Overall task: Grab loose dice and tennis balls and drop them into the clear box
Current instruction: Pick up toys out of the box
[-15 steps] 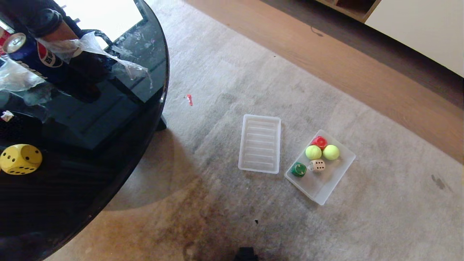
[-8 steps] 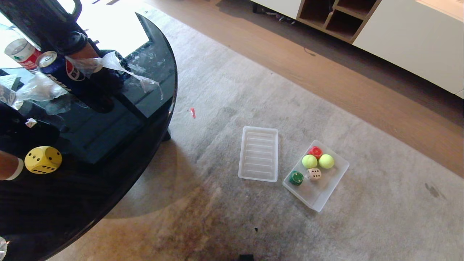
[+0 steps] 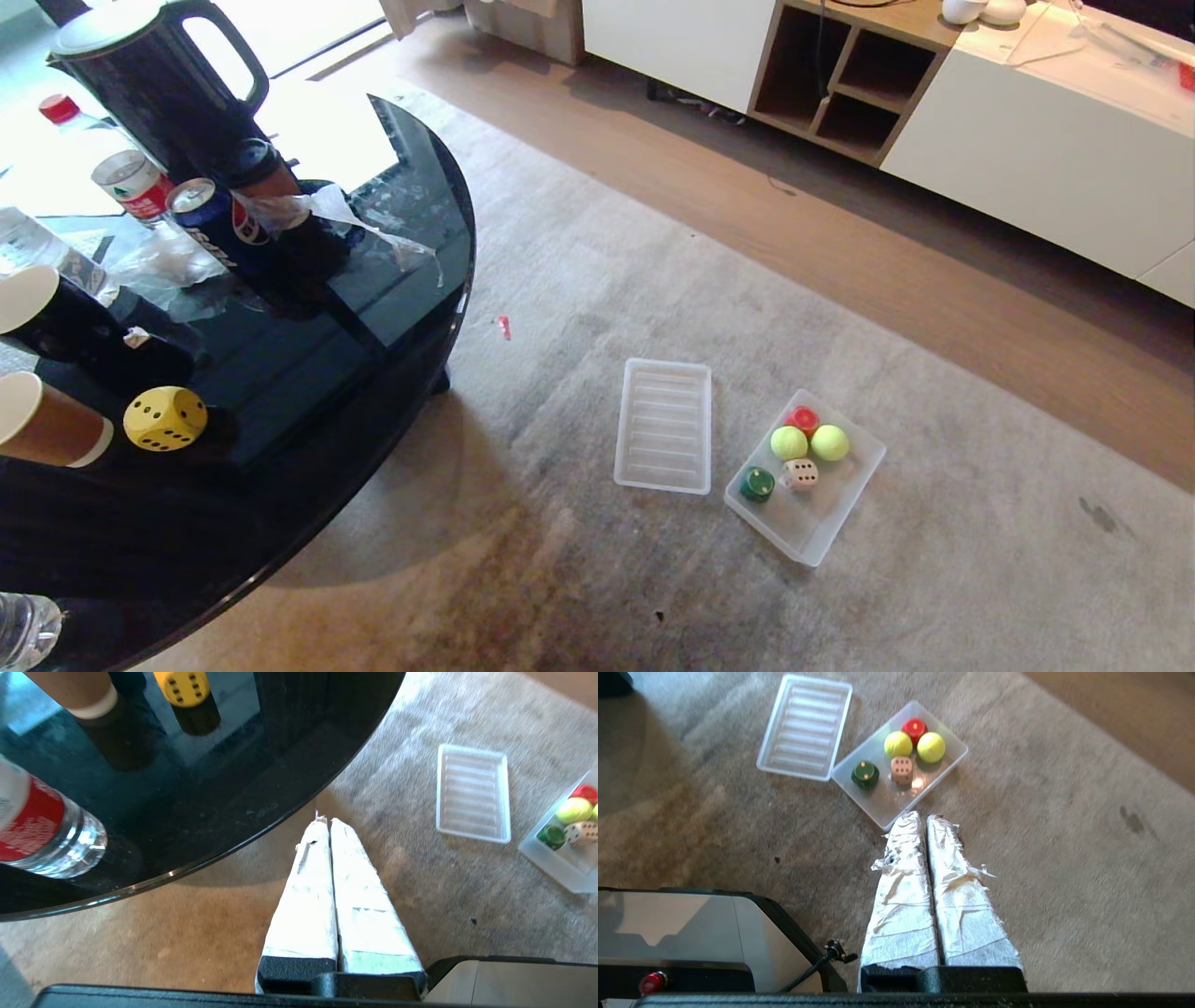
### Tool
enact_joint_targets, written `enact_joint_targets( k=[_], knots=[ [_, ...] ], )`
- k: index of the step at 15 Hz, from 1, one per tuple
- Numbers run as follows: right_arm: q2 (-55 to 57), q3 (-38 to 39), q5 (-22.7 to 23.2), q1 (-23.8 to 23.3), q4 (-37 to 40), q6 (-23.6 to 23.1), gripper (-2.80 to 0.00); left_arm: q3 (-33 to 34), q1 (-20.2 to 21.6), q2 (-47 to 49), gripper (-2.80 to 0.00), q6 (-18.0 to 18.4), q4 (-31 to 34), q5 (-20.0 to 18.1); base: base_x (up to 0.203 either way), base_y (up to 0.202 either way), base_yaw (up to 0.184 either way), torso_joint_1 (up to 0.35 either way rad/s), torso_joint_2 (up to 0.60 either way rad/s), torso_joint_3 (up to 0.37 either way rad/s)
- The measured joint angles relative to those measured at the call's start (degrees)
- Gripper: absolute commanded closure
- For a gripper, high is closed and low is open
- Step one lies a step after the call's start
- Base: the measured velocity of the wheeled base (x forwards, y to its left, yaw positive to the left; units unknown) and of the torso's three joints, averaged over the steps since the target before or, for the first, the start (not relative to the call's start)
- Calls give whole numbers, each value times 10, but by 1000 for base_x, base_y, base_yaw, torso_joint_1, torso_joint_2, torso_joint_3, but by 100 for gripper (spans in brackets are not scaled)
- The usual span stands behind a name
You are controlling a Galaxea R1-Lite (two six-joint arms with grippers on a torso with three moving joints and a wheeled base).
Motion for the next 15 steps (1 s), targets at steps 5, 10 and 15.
enact_joint_targets(
  k=[5,10,15],
  knots=[
    [0,0,0,0,0,-2,0,0,0,0,0,0,0,0,0,0,0,4,0,202],
    [0,-1,0,0,1,-2,0,0,0,0,0,0,0,0,0,0,0,3,1,202],
    [0,-1,0,0,2,-2,0,0,0,0,0,0,0,0,0,0,0,4,1,197]
  ],
)
